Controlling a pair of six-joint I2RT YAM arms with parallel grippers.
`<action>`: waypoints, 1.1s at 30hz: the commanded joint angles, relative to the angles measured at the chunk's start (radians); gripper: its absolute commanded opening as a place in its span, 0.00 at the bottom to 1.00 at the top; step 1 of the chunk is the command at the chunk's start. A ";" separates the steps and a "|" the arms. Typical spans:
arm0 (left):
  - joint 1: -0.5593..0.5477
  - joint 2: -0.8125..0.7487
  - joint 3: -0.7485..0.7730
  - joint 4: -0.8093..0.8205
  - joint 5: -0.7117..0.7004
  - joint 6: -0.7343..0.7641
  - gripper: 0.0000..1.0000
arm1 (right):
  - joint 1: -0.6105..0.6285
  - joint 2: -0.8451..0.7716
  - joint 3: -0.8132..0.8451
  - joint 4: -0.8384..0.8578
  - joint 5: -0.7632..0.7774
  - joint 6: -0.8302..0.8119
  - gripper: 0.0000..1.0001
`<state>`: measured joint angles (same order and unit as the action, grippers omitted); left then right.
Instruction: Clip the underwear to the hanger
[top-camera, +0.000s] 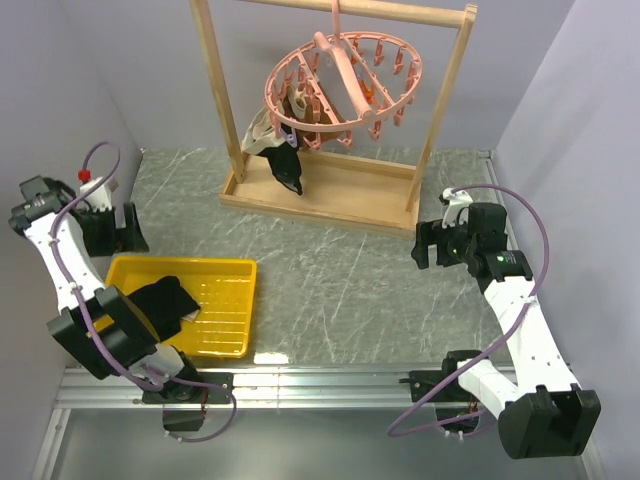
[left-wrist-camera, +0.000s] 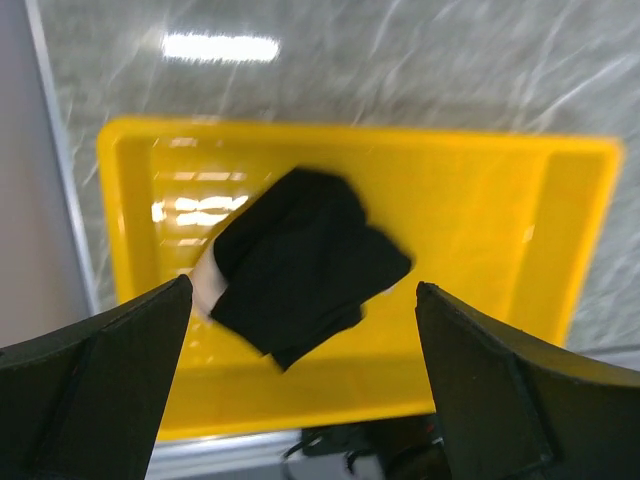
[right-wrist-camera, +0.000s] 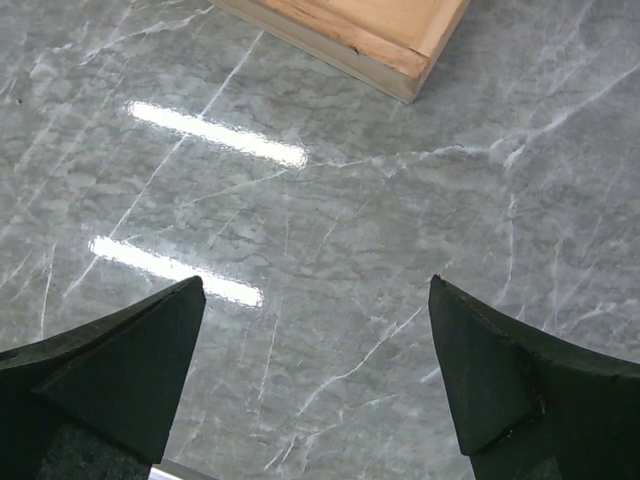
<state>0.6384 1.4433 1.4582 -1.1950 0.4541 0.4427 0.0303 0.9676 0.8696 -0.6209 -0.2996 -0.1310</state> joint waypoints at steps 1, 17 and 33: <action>0.070 -0.003 -0.038 -0.058 -0.034 0.217 0.99 | 0.002 -0.007 0.052 0.018 -0.033 -0.032 1.00; 0.136 -0.014 -0.367 0.087 -0.118 0.505 0.98 | 0.003 -0.038 0.040 0.055 -0.049 -0.032 1.00; -0.023 -0.142 -0.222 -0.075 0.092 0.412 0.00 | 0.003 -0.017 0.069 0.047 -0.050 -0.021 1.00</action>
<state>0.6643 1.3666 1.1000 -1.1477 0.3920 0.8902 0.0303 0.9512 0.8829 -0.5926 -0.3382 -0.1539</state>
